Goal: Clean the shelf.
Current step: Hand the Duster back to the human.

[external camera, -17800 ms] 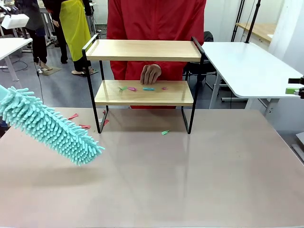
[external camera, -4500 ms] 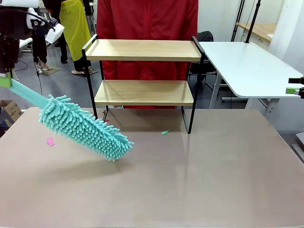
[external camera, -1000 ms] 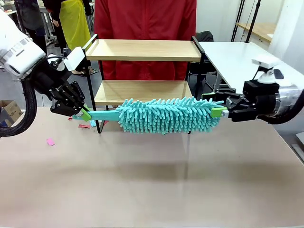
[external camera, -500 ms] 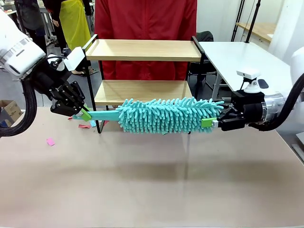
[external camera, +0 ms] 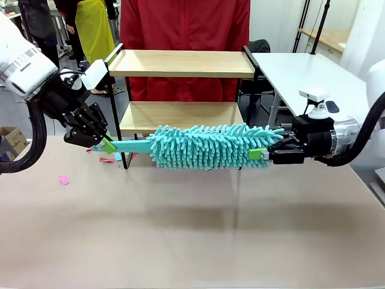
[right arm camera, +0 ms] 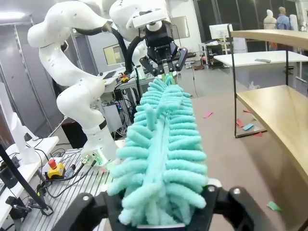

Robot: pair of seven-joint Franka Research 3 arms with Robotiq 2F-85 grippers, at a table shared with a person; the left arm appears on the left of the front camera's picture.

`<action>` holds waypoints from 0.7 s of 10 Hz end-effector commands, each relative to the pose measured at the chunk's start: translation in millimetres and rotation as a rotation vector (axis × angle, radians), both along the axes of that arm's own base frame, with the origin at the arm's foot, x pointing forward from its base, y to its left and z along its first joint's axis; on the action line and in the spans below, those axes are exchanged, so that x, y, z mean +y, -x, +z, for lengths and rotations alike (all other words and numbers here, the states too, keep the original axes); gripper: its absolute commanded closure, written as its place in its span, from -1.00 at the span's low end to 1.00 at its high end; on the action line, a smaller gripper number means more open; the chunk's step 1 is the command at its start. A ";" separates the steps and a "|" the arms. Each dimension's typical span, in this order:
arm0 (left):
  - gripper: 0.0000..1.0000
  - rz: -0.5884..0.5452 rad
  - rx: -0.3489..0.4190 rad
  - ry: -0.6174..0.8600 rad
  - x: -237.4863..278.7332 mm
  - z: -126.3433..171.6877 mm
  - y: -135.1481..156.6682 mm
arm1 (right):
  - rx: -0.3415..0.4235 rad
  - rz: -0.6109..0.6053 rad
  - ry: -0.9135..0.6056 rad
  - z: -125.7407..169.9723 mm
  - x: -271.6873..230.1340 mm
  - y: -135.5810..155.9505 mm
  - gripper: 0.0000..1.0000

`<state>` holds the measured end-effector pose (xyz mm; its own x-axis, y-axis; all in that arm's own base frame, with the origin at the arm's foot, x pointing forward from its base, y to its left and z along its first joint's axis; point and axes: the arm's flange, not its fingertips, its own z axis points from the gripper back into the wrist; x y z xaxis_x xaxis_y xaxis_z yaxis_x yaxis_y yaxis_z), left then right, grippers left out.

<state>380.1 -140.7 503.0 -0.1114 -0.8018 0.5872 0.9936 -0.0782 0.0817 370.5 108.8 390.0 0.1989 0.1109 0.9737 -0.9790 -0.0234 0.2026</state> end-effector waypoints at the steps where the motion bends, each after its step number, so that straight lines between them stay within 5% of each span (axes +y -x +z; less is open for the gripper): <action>1: 0.74 -0.009 -0.001 0.011 0.6 3.0 -1.1 | -0.026 -0.002 -0.017 -0.8 5.3 -1.2 1.00; 7: 0.74 -0.009 -0.001 0.011 0.6 3.0 -1.1 | -0.060 0.008 -0.029 -1.4 4.1 -1.6 1.00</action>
<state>379.7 -140.9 502.7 -0.1115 -0.8015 0.5875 0.9936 -0.0804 0.0788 370.4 109.2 390.4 0.1678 0.1101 0.9797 -0.9846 -0.0305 0.1721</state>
